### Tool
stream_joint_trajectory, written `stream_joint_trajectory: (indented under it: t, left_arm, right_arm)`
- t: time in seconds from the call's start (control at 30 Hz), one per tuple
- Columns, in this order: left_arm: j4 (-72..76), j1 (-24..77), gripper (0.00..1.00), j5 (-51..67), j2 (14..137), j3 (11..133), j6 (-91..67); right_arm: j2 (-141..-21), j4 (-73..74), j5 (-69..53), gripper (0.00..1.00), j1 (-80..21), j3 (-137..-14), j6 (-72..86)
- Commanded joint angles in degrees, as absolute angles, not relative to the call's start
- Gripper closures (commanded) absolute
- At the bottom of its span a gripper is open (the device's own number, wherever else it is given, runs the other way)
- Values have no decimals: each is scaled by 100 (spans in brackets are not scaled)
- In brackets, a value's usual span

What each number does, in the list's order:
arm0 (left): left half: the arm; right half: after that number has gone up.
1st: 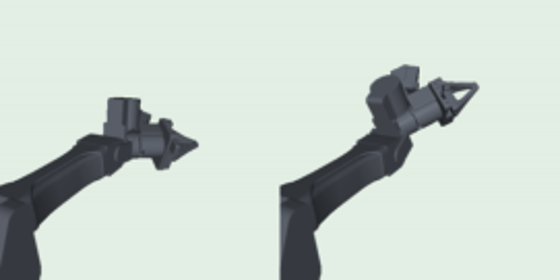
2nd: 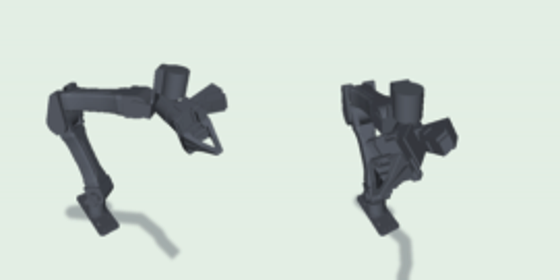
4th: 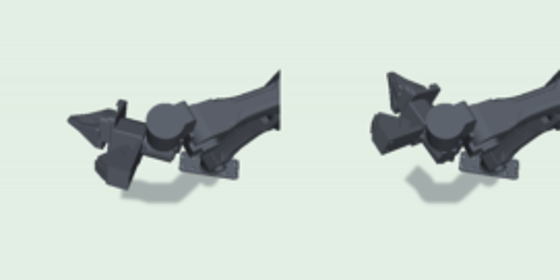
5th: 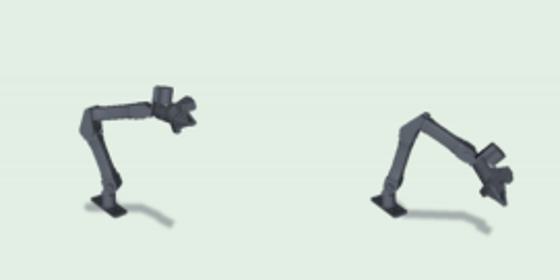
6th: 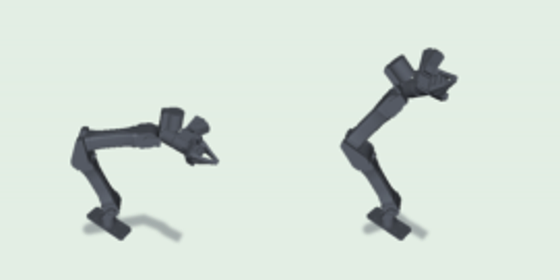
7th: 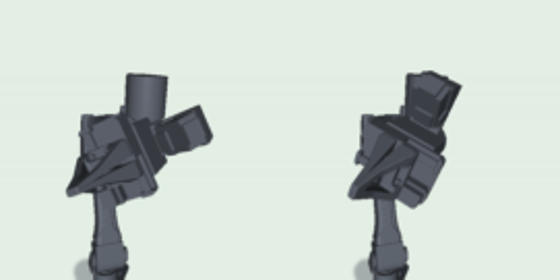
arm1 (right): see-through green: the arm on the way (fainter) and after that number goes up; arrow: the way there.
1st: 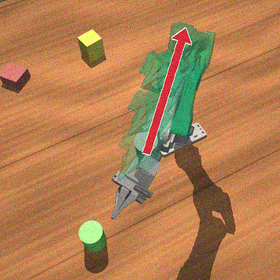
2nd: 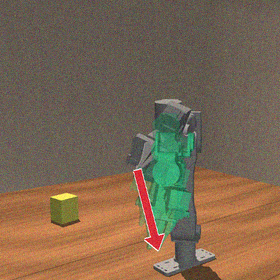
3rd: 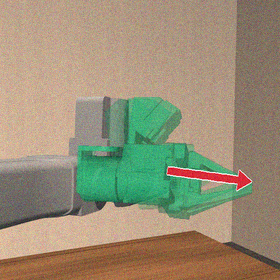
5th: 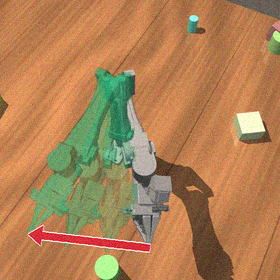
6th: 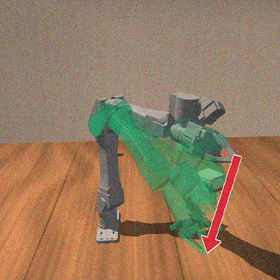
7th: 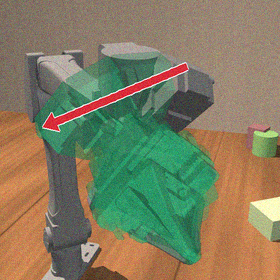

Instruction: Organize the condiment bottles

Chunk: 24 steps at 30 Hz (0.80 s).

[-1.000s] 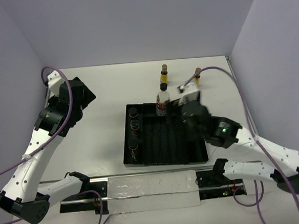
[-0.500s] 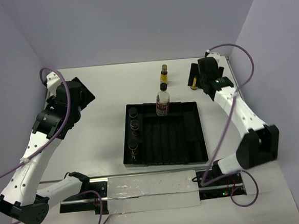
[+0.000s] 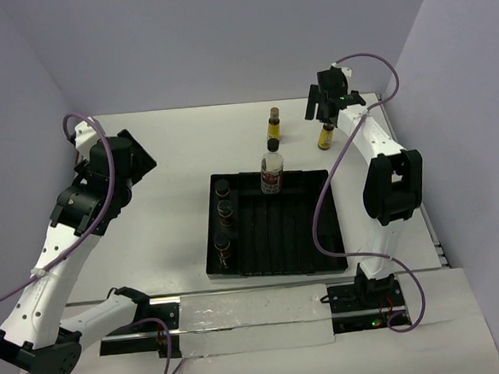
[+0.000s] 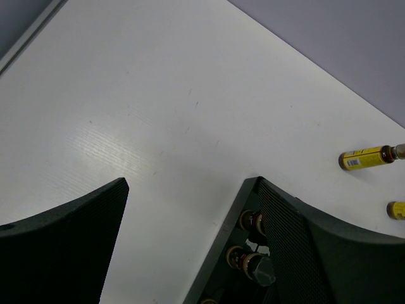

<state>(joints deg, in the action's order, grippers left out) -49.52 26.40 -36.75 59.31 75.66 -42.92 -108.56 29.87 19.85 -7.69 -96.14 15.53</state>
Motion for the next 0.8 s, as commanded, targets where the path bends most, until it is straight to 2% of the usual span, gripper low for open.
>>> stream_joint_trajectory:
  t: [0.0, 0.23, 0.5, 0.67, 0.77]
  left_arm:
    - [-4874, 2593, 9, -3644, 5881, 7682, -4192]
    - [-4896, 2586, 9, -3669, 5854, 7660, -4216]
    - [-4896, 2592, 9, -3673, 5871, 7655, -4228]
    - [-4904, 2593, 9, -3674, 5880, 7682, -4219]
    - [-4887, 2593, 9, -3656, 5889, 7682, -4241]
  right_arm:
    - [-11065, 2980, 2165, 5, -693, -10061, 1547]
    - [-11342, 2979, 2173, 16, -606, -10303, 1547]
    - [-11338, 2761, 2170, 24, -563, -9953, 1547]
    - [-11268, 2587, 2162, 35, -536, -9759, 1547]
    - [-11254, 2571, 2184, 45, -536, -9756, 1547]
